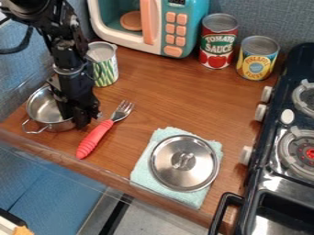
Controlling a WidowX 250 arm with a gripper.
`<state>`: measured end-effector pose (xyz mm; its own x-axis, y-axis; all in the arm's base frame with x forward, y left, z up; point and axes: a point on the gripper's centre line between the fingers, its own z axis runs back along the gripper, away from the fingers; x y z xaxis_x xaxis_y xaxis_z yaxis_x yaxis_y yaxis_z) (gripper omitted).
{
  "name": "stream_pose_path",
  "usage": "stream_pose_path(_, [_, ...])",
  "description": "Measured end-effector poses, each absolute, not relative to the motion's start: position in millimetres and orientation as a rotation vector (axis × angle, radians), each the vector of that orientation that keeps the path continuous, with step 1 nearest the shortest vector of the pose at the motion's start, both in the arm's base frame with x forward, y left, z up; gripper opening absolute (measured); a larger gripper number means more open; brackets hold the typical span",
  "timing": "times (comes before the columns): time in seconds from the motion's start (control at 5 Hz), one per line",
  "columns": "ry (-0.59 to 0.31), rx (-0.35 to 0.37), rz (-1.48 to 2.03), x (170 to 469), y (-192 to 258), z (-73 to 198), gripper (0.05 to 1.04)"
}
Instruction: Move the silver pot to the upper right side of the table
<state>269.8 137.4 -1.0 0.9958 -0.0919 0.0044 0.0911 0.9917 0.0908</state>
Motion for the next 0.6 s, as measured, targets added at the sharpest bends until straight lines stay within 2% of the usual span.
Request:
stream_pose_path(0.2, [-0.003, 0.096, -0.086, 270, 136, -3, 0.149])
stream_pose_path(0.4, [0.023, 0.098, -0.102, 271, 126, 1, 0.082])
stream_pose_path(0.6, [-0.001, 0.128, -0.118, 287, 103, 39, 0.073])
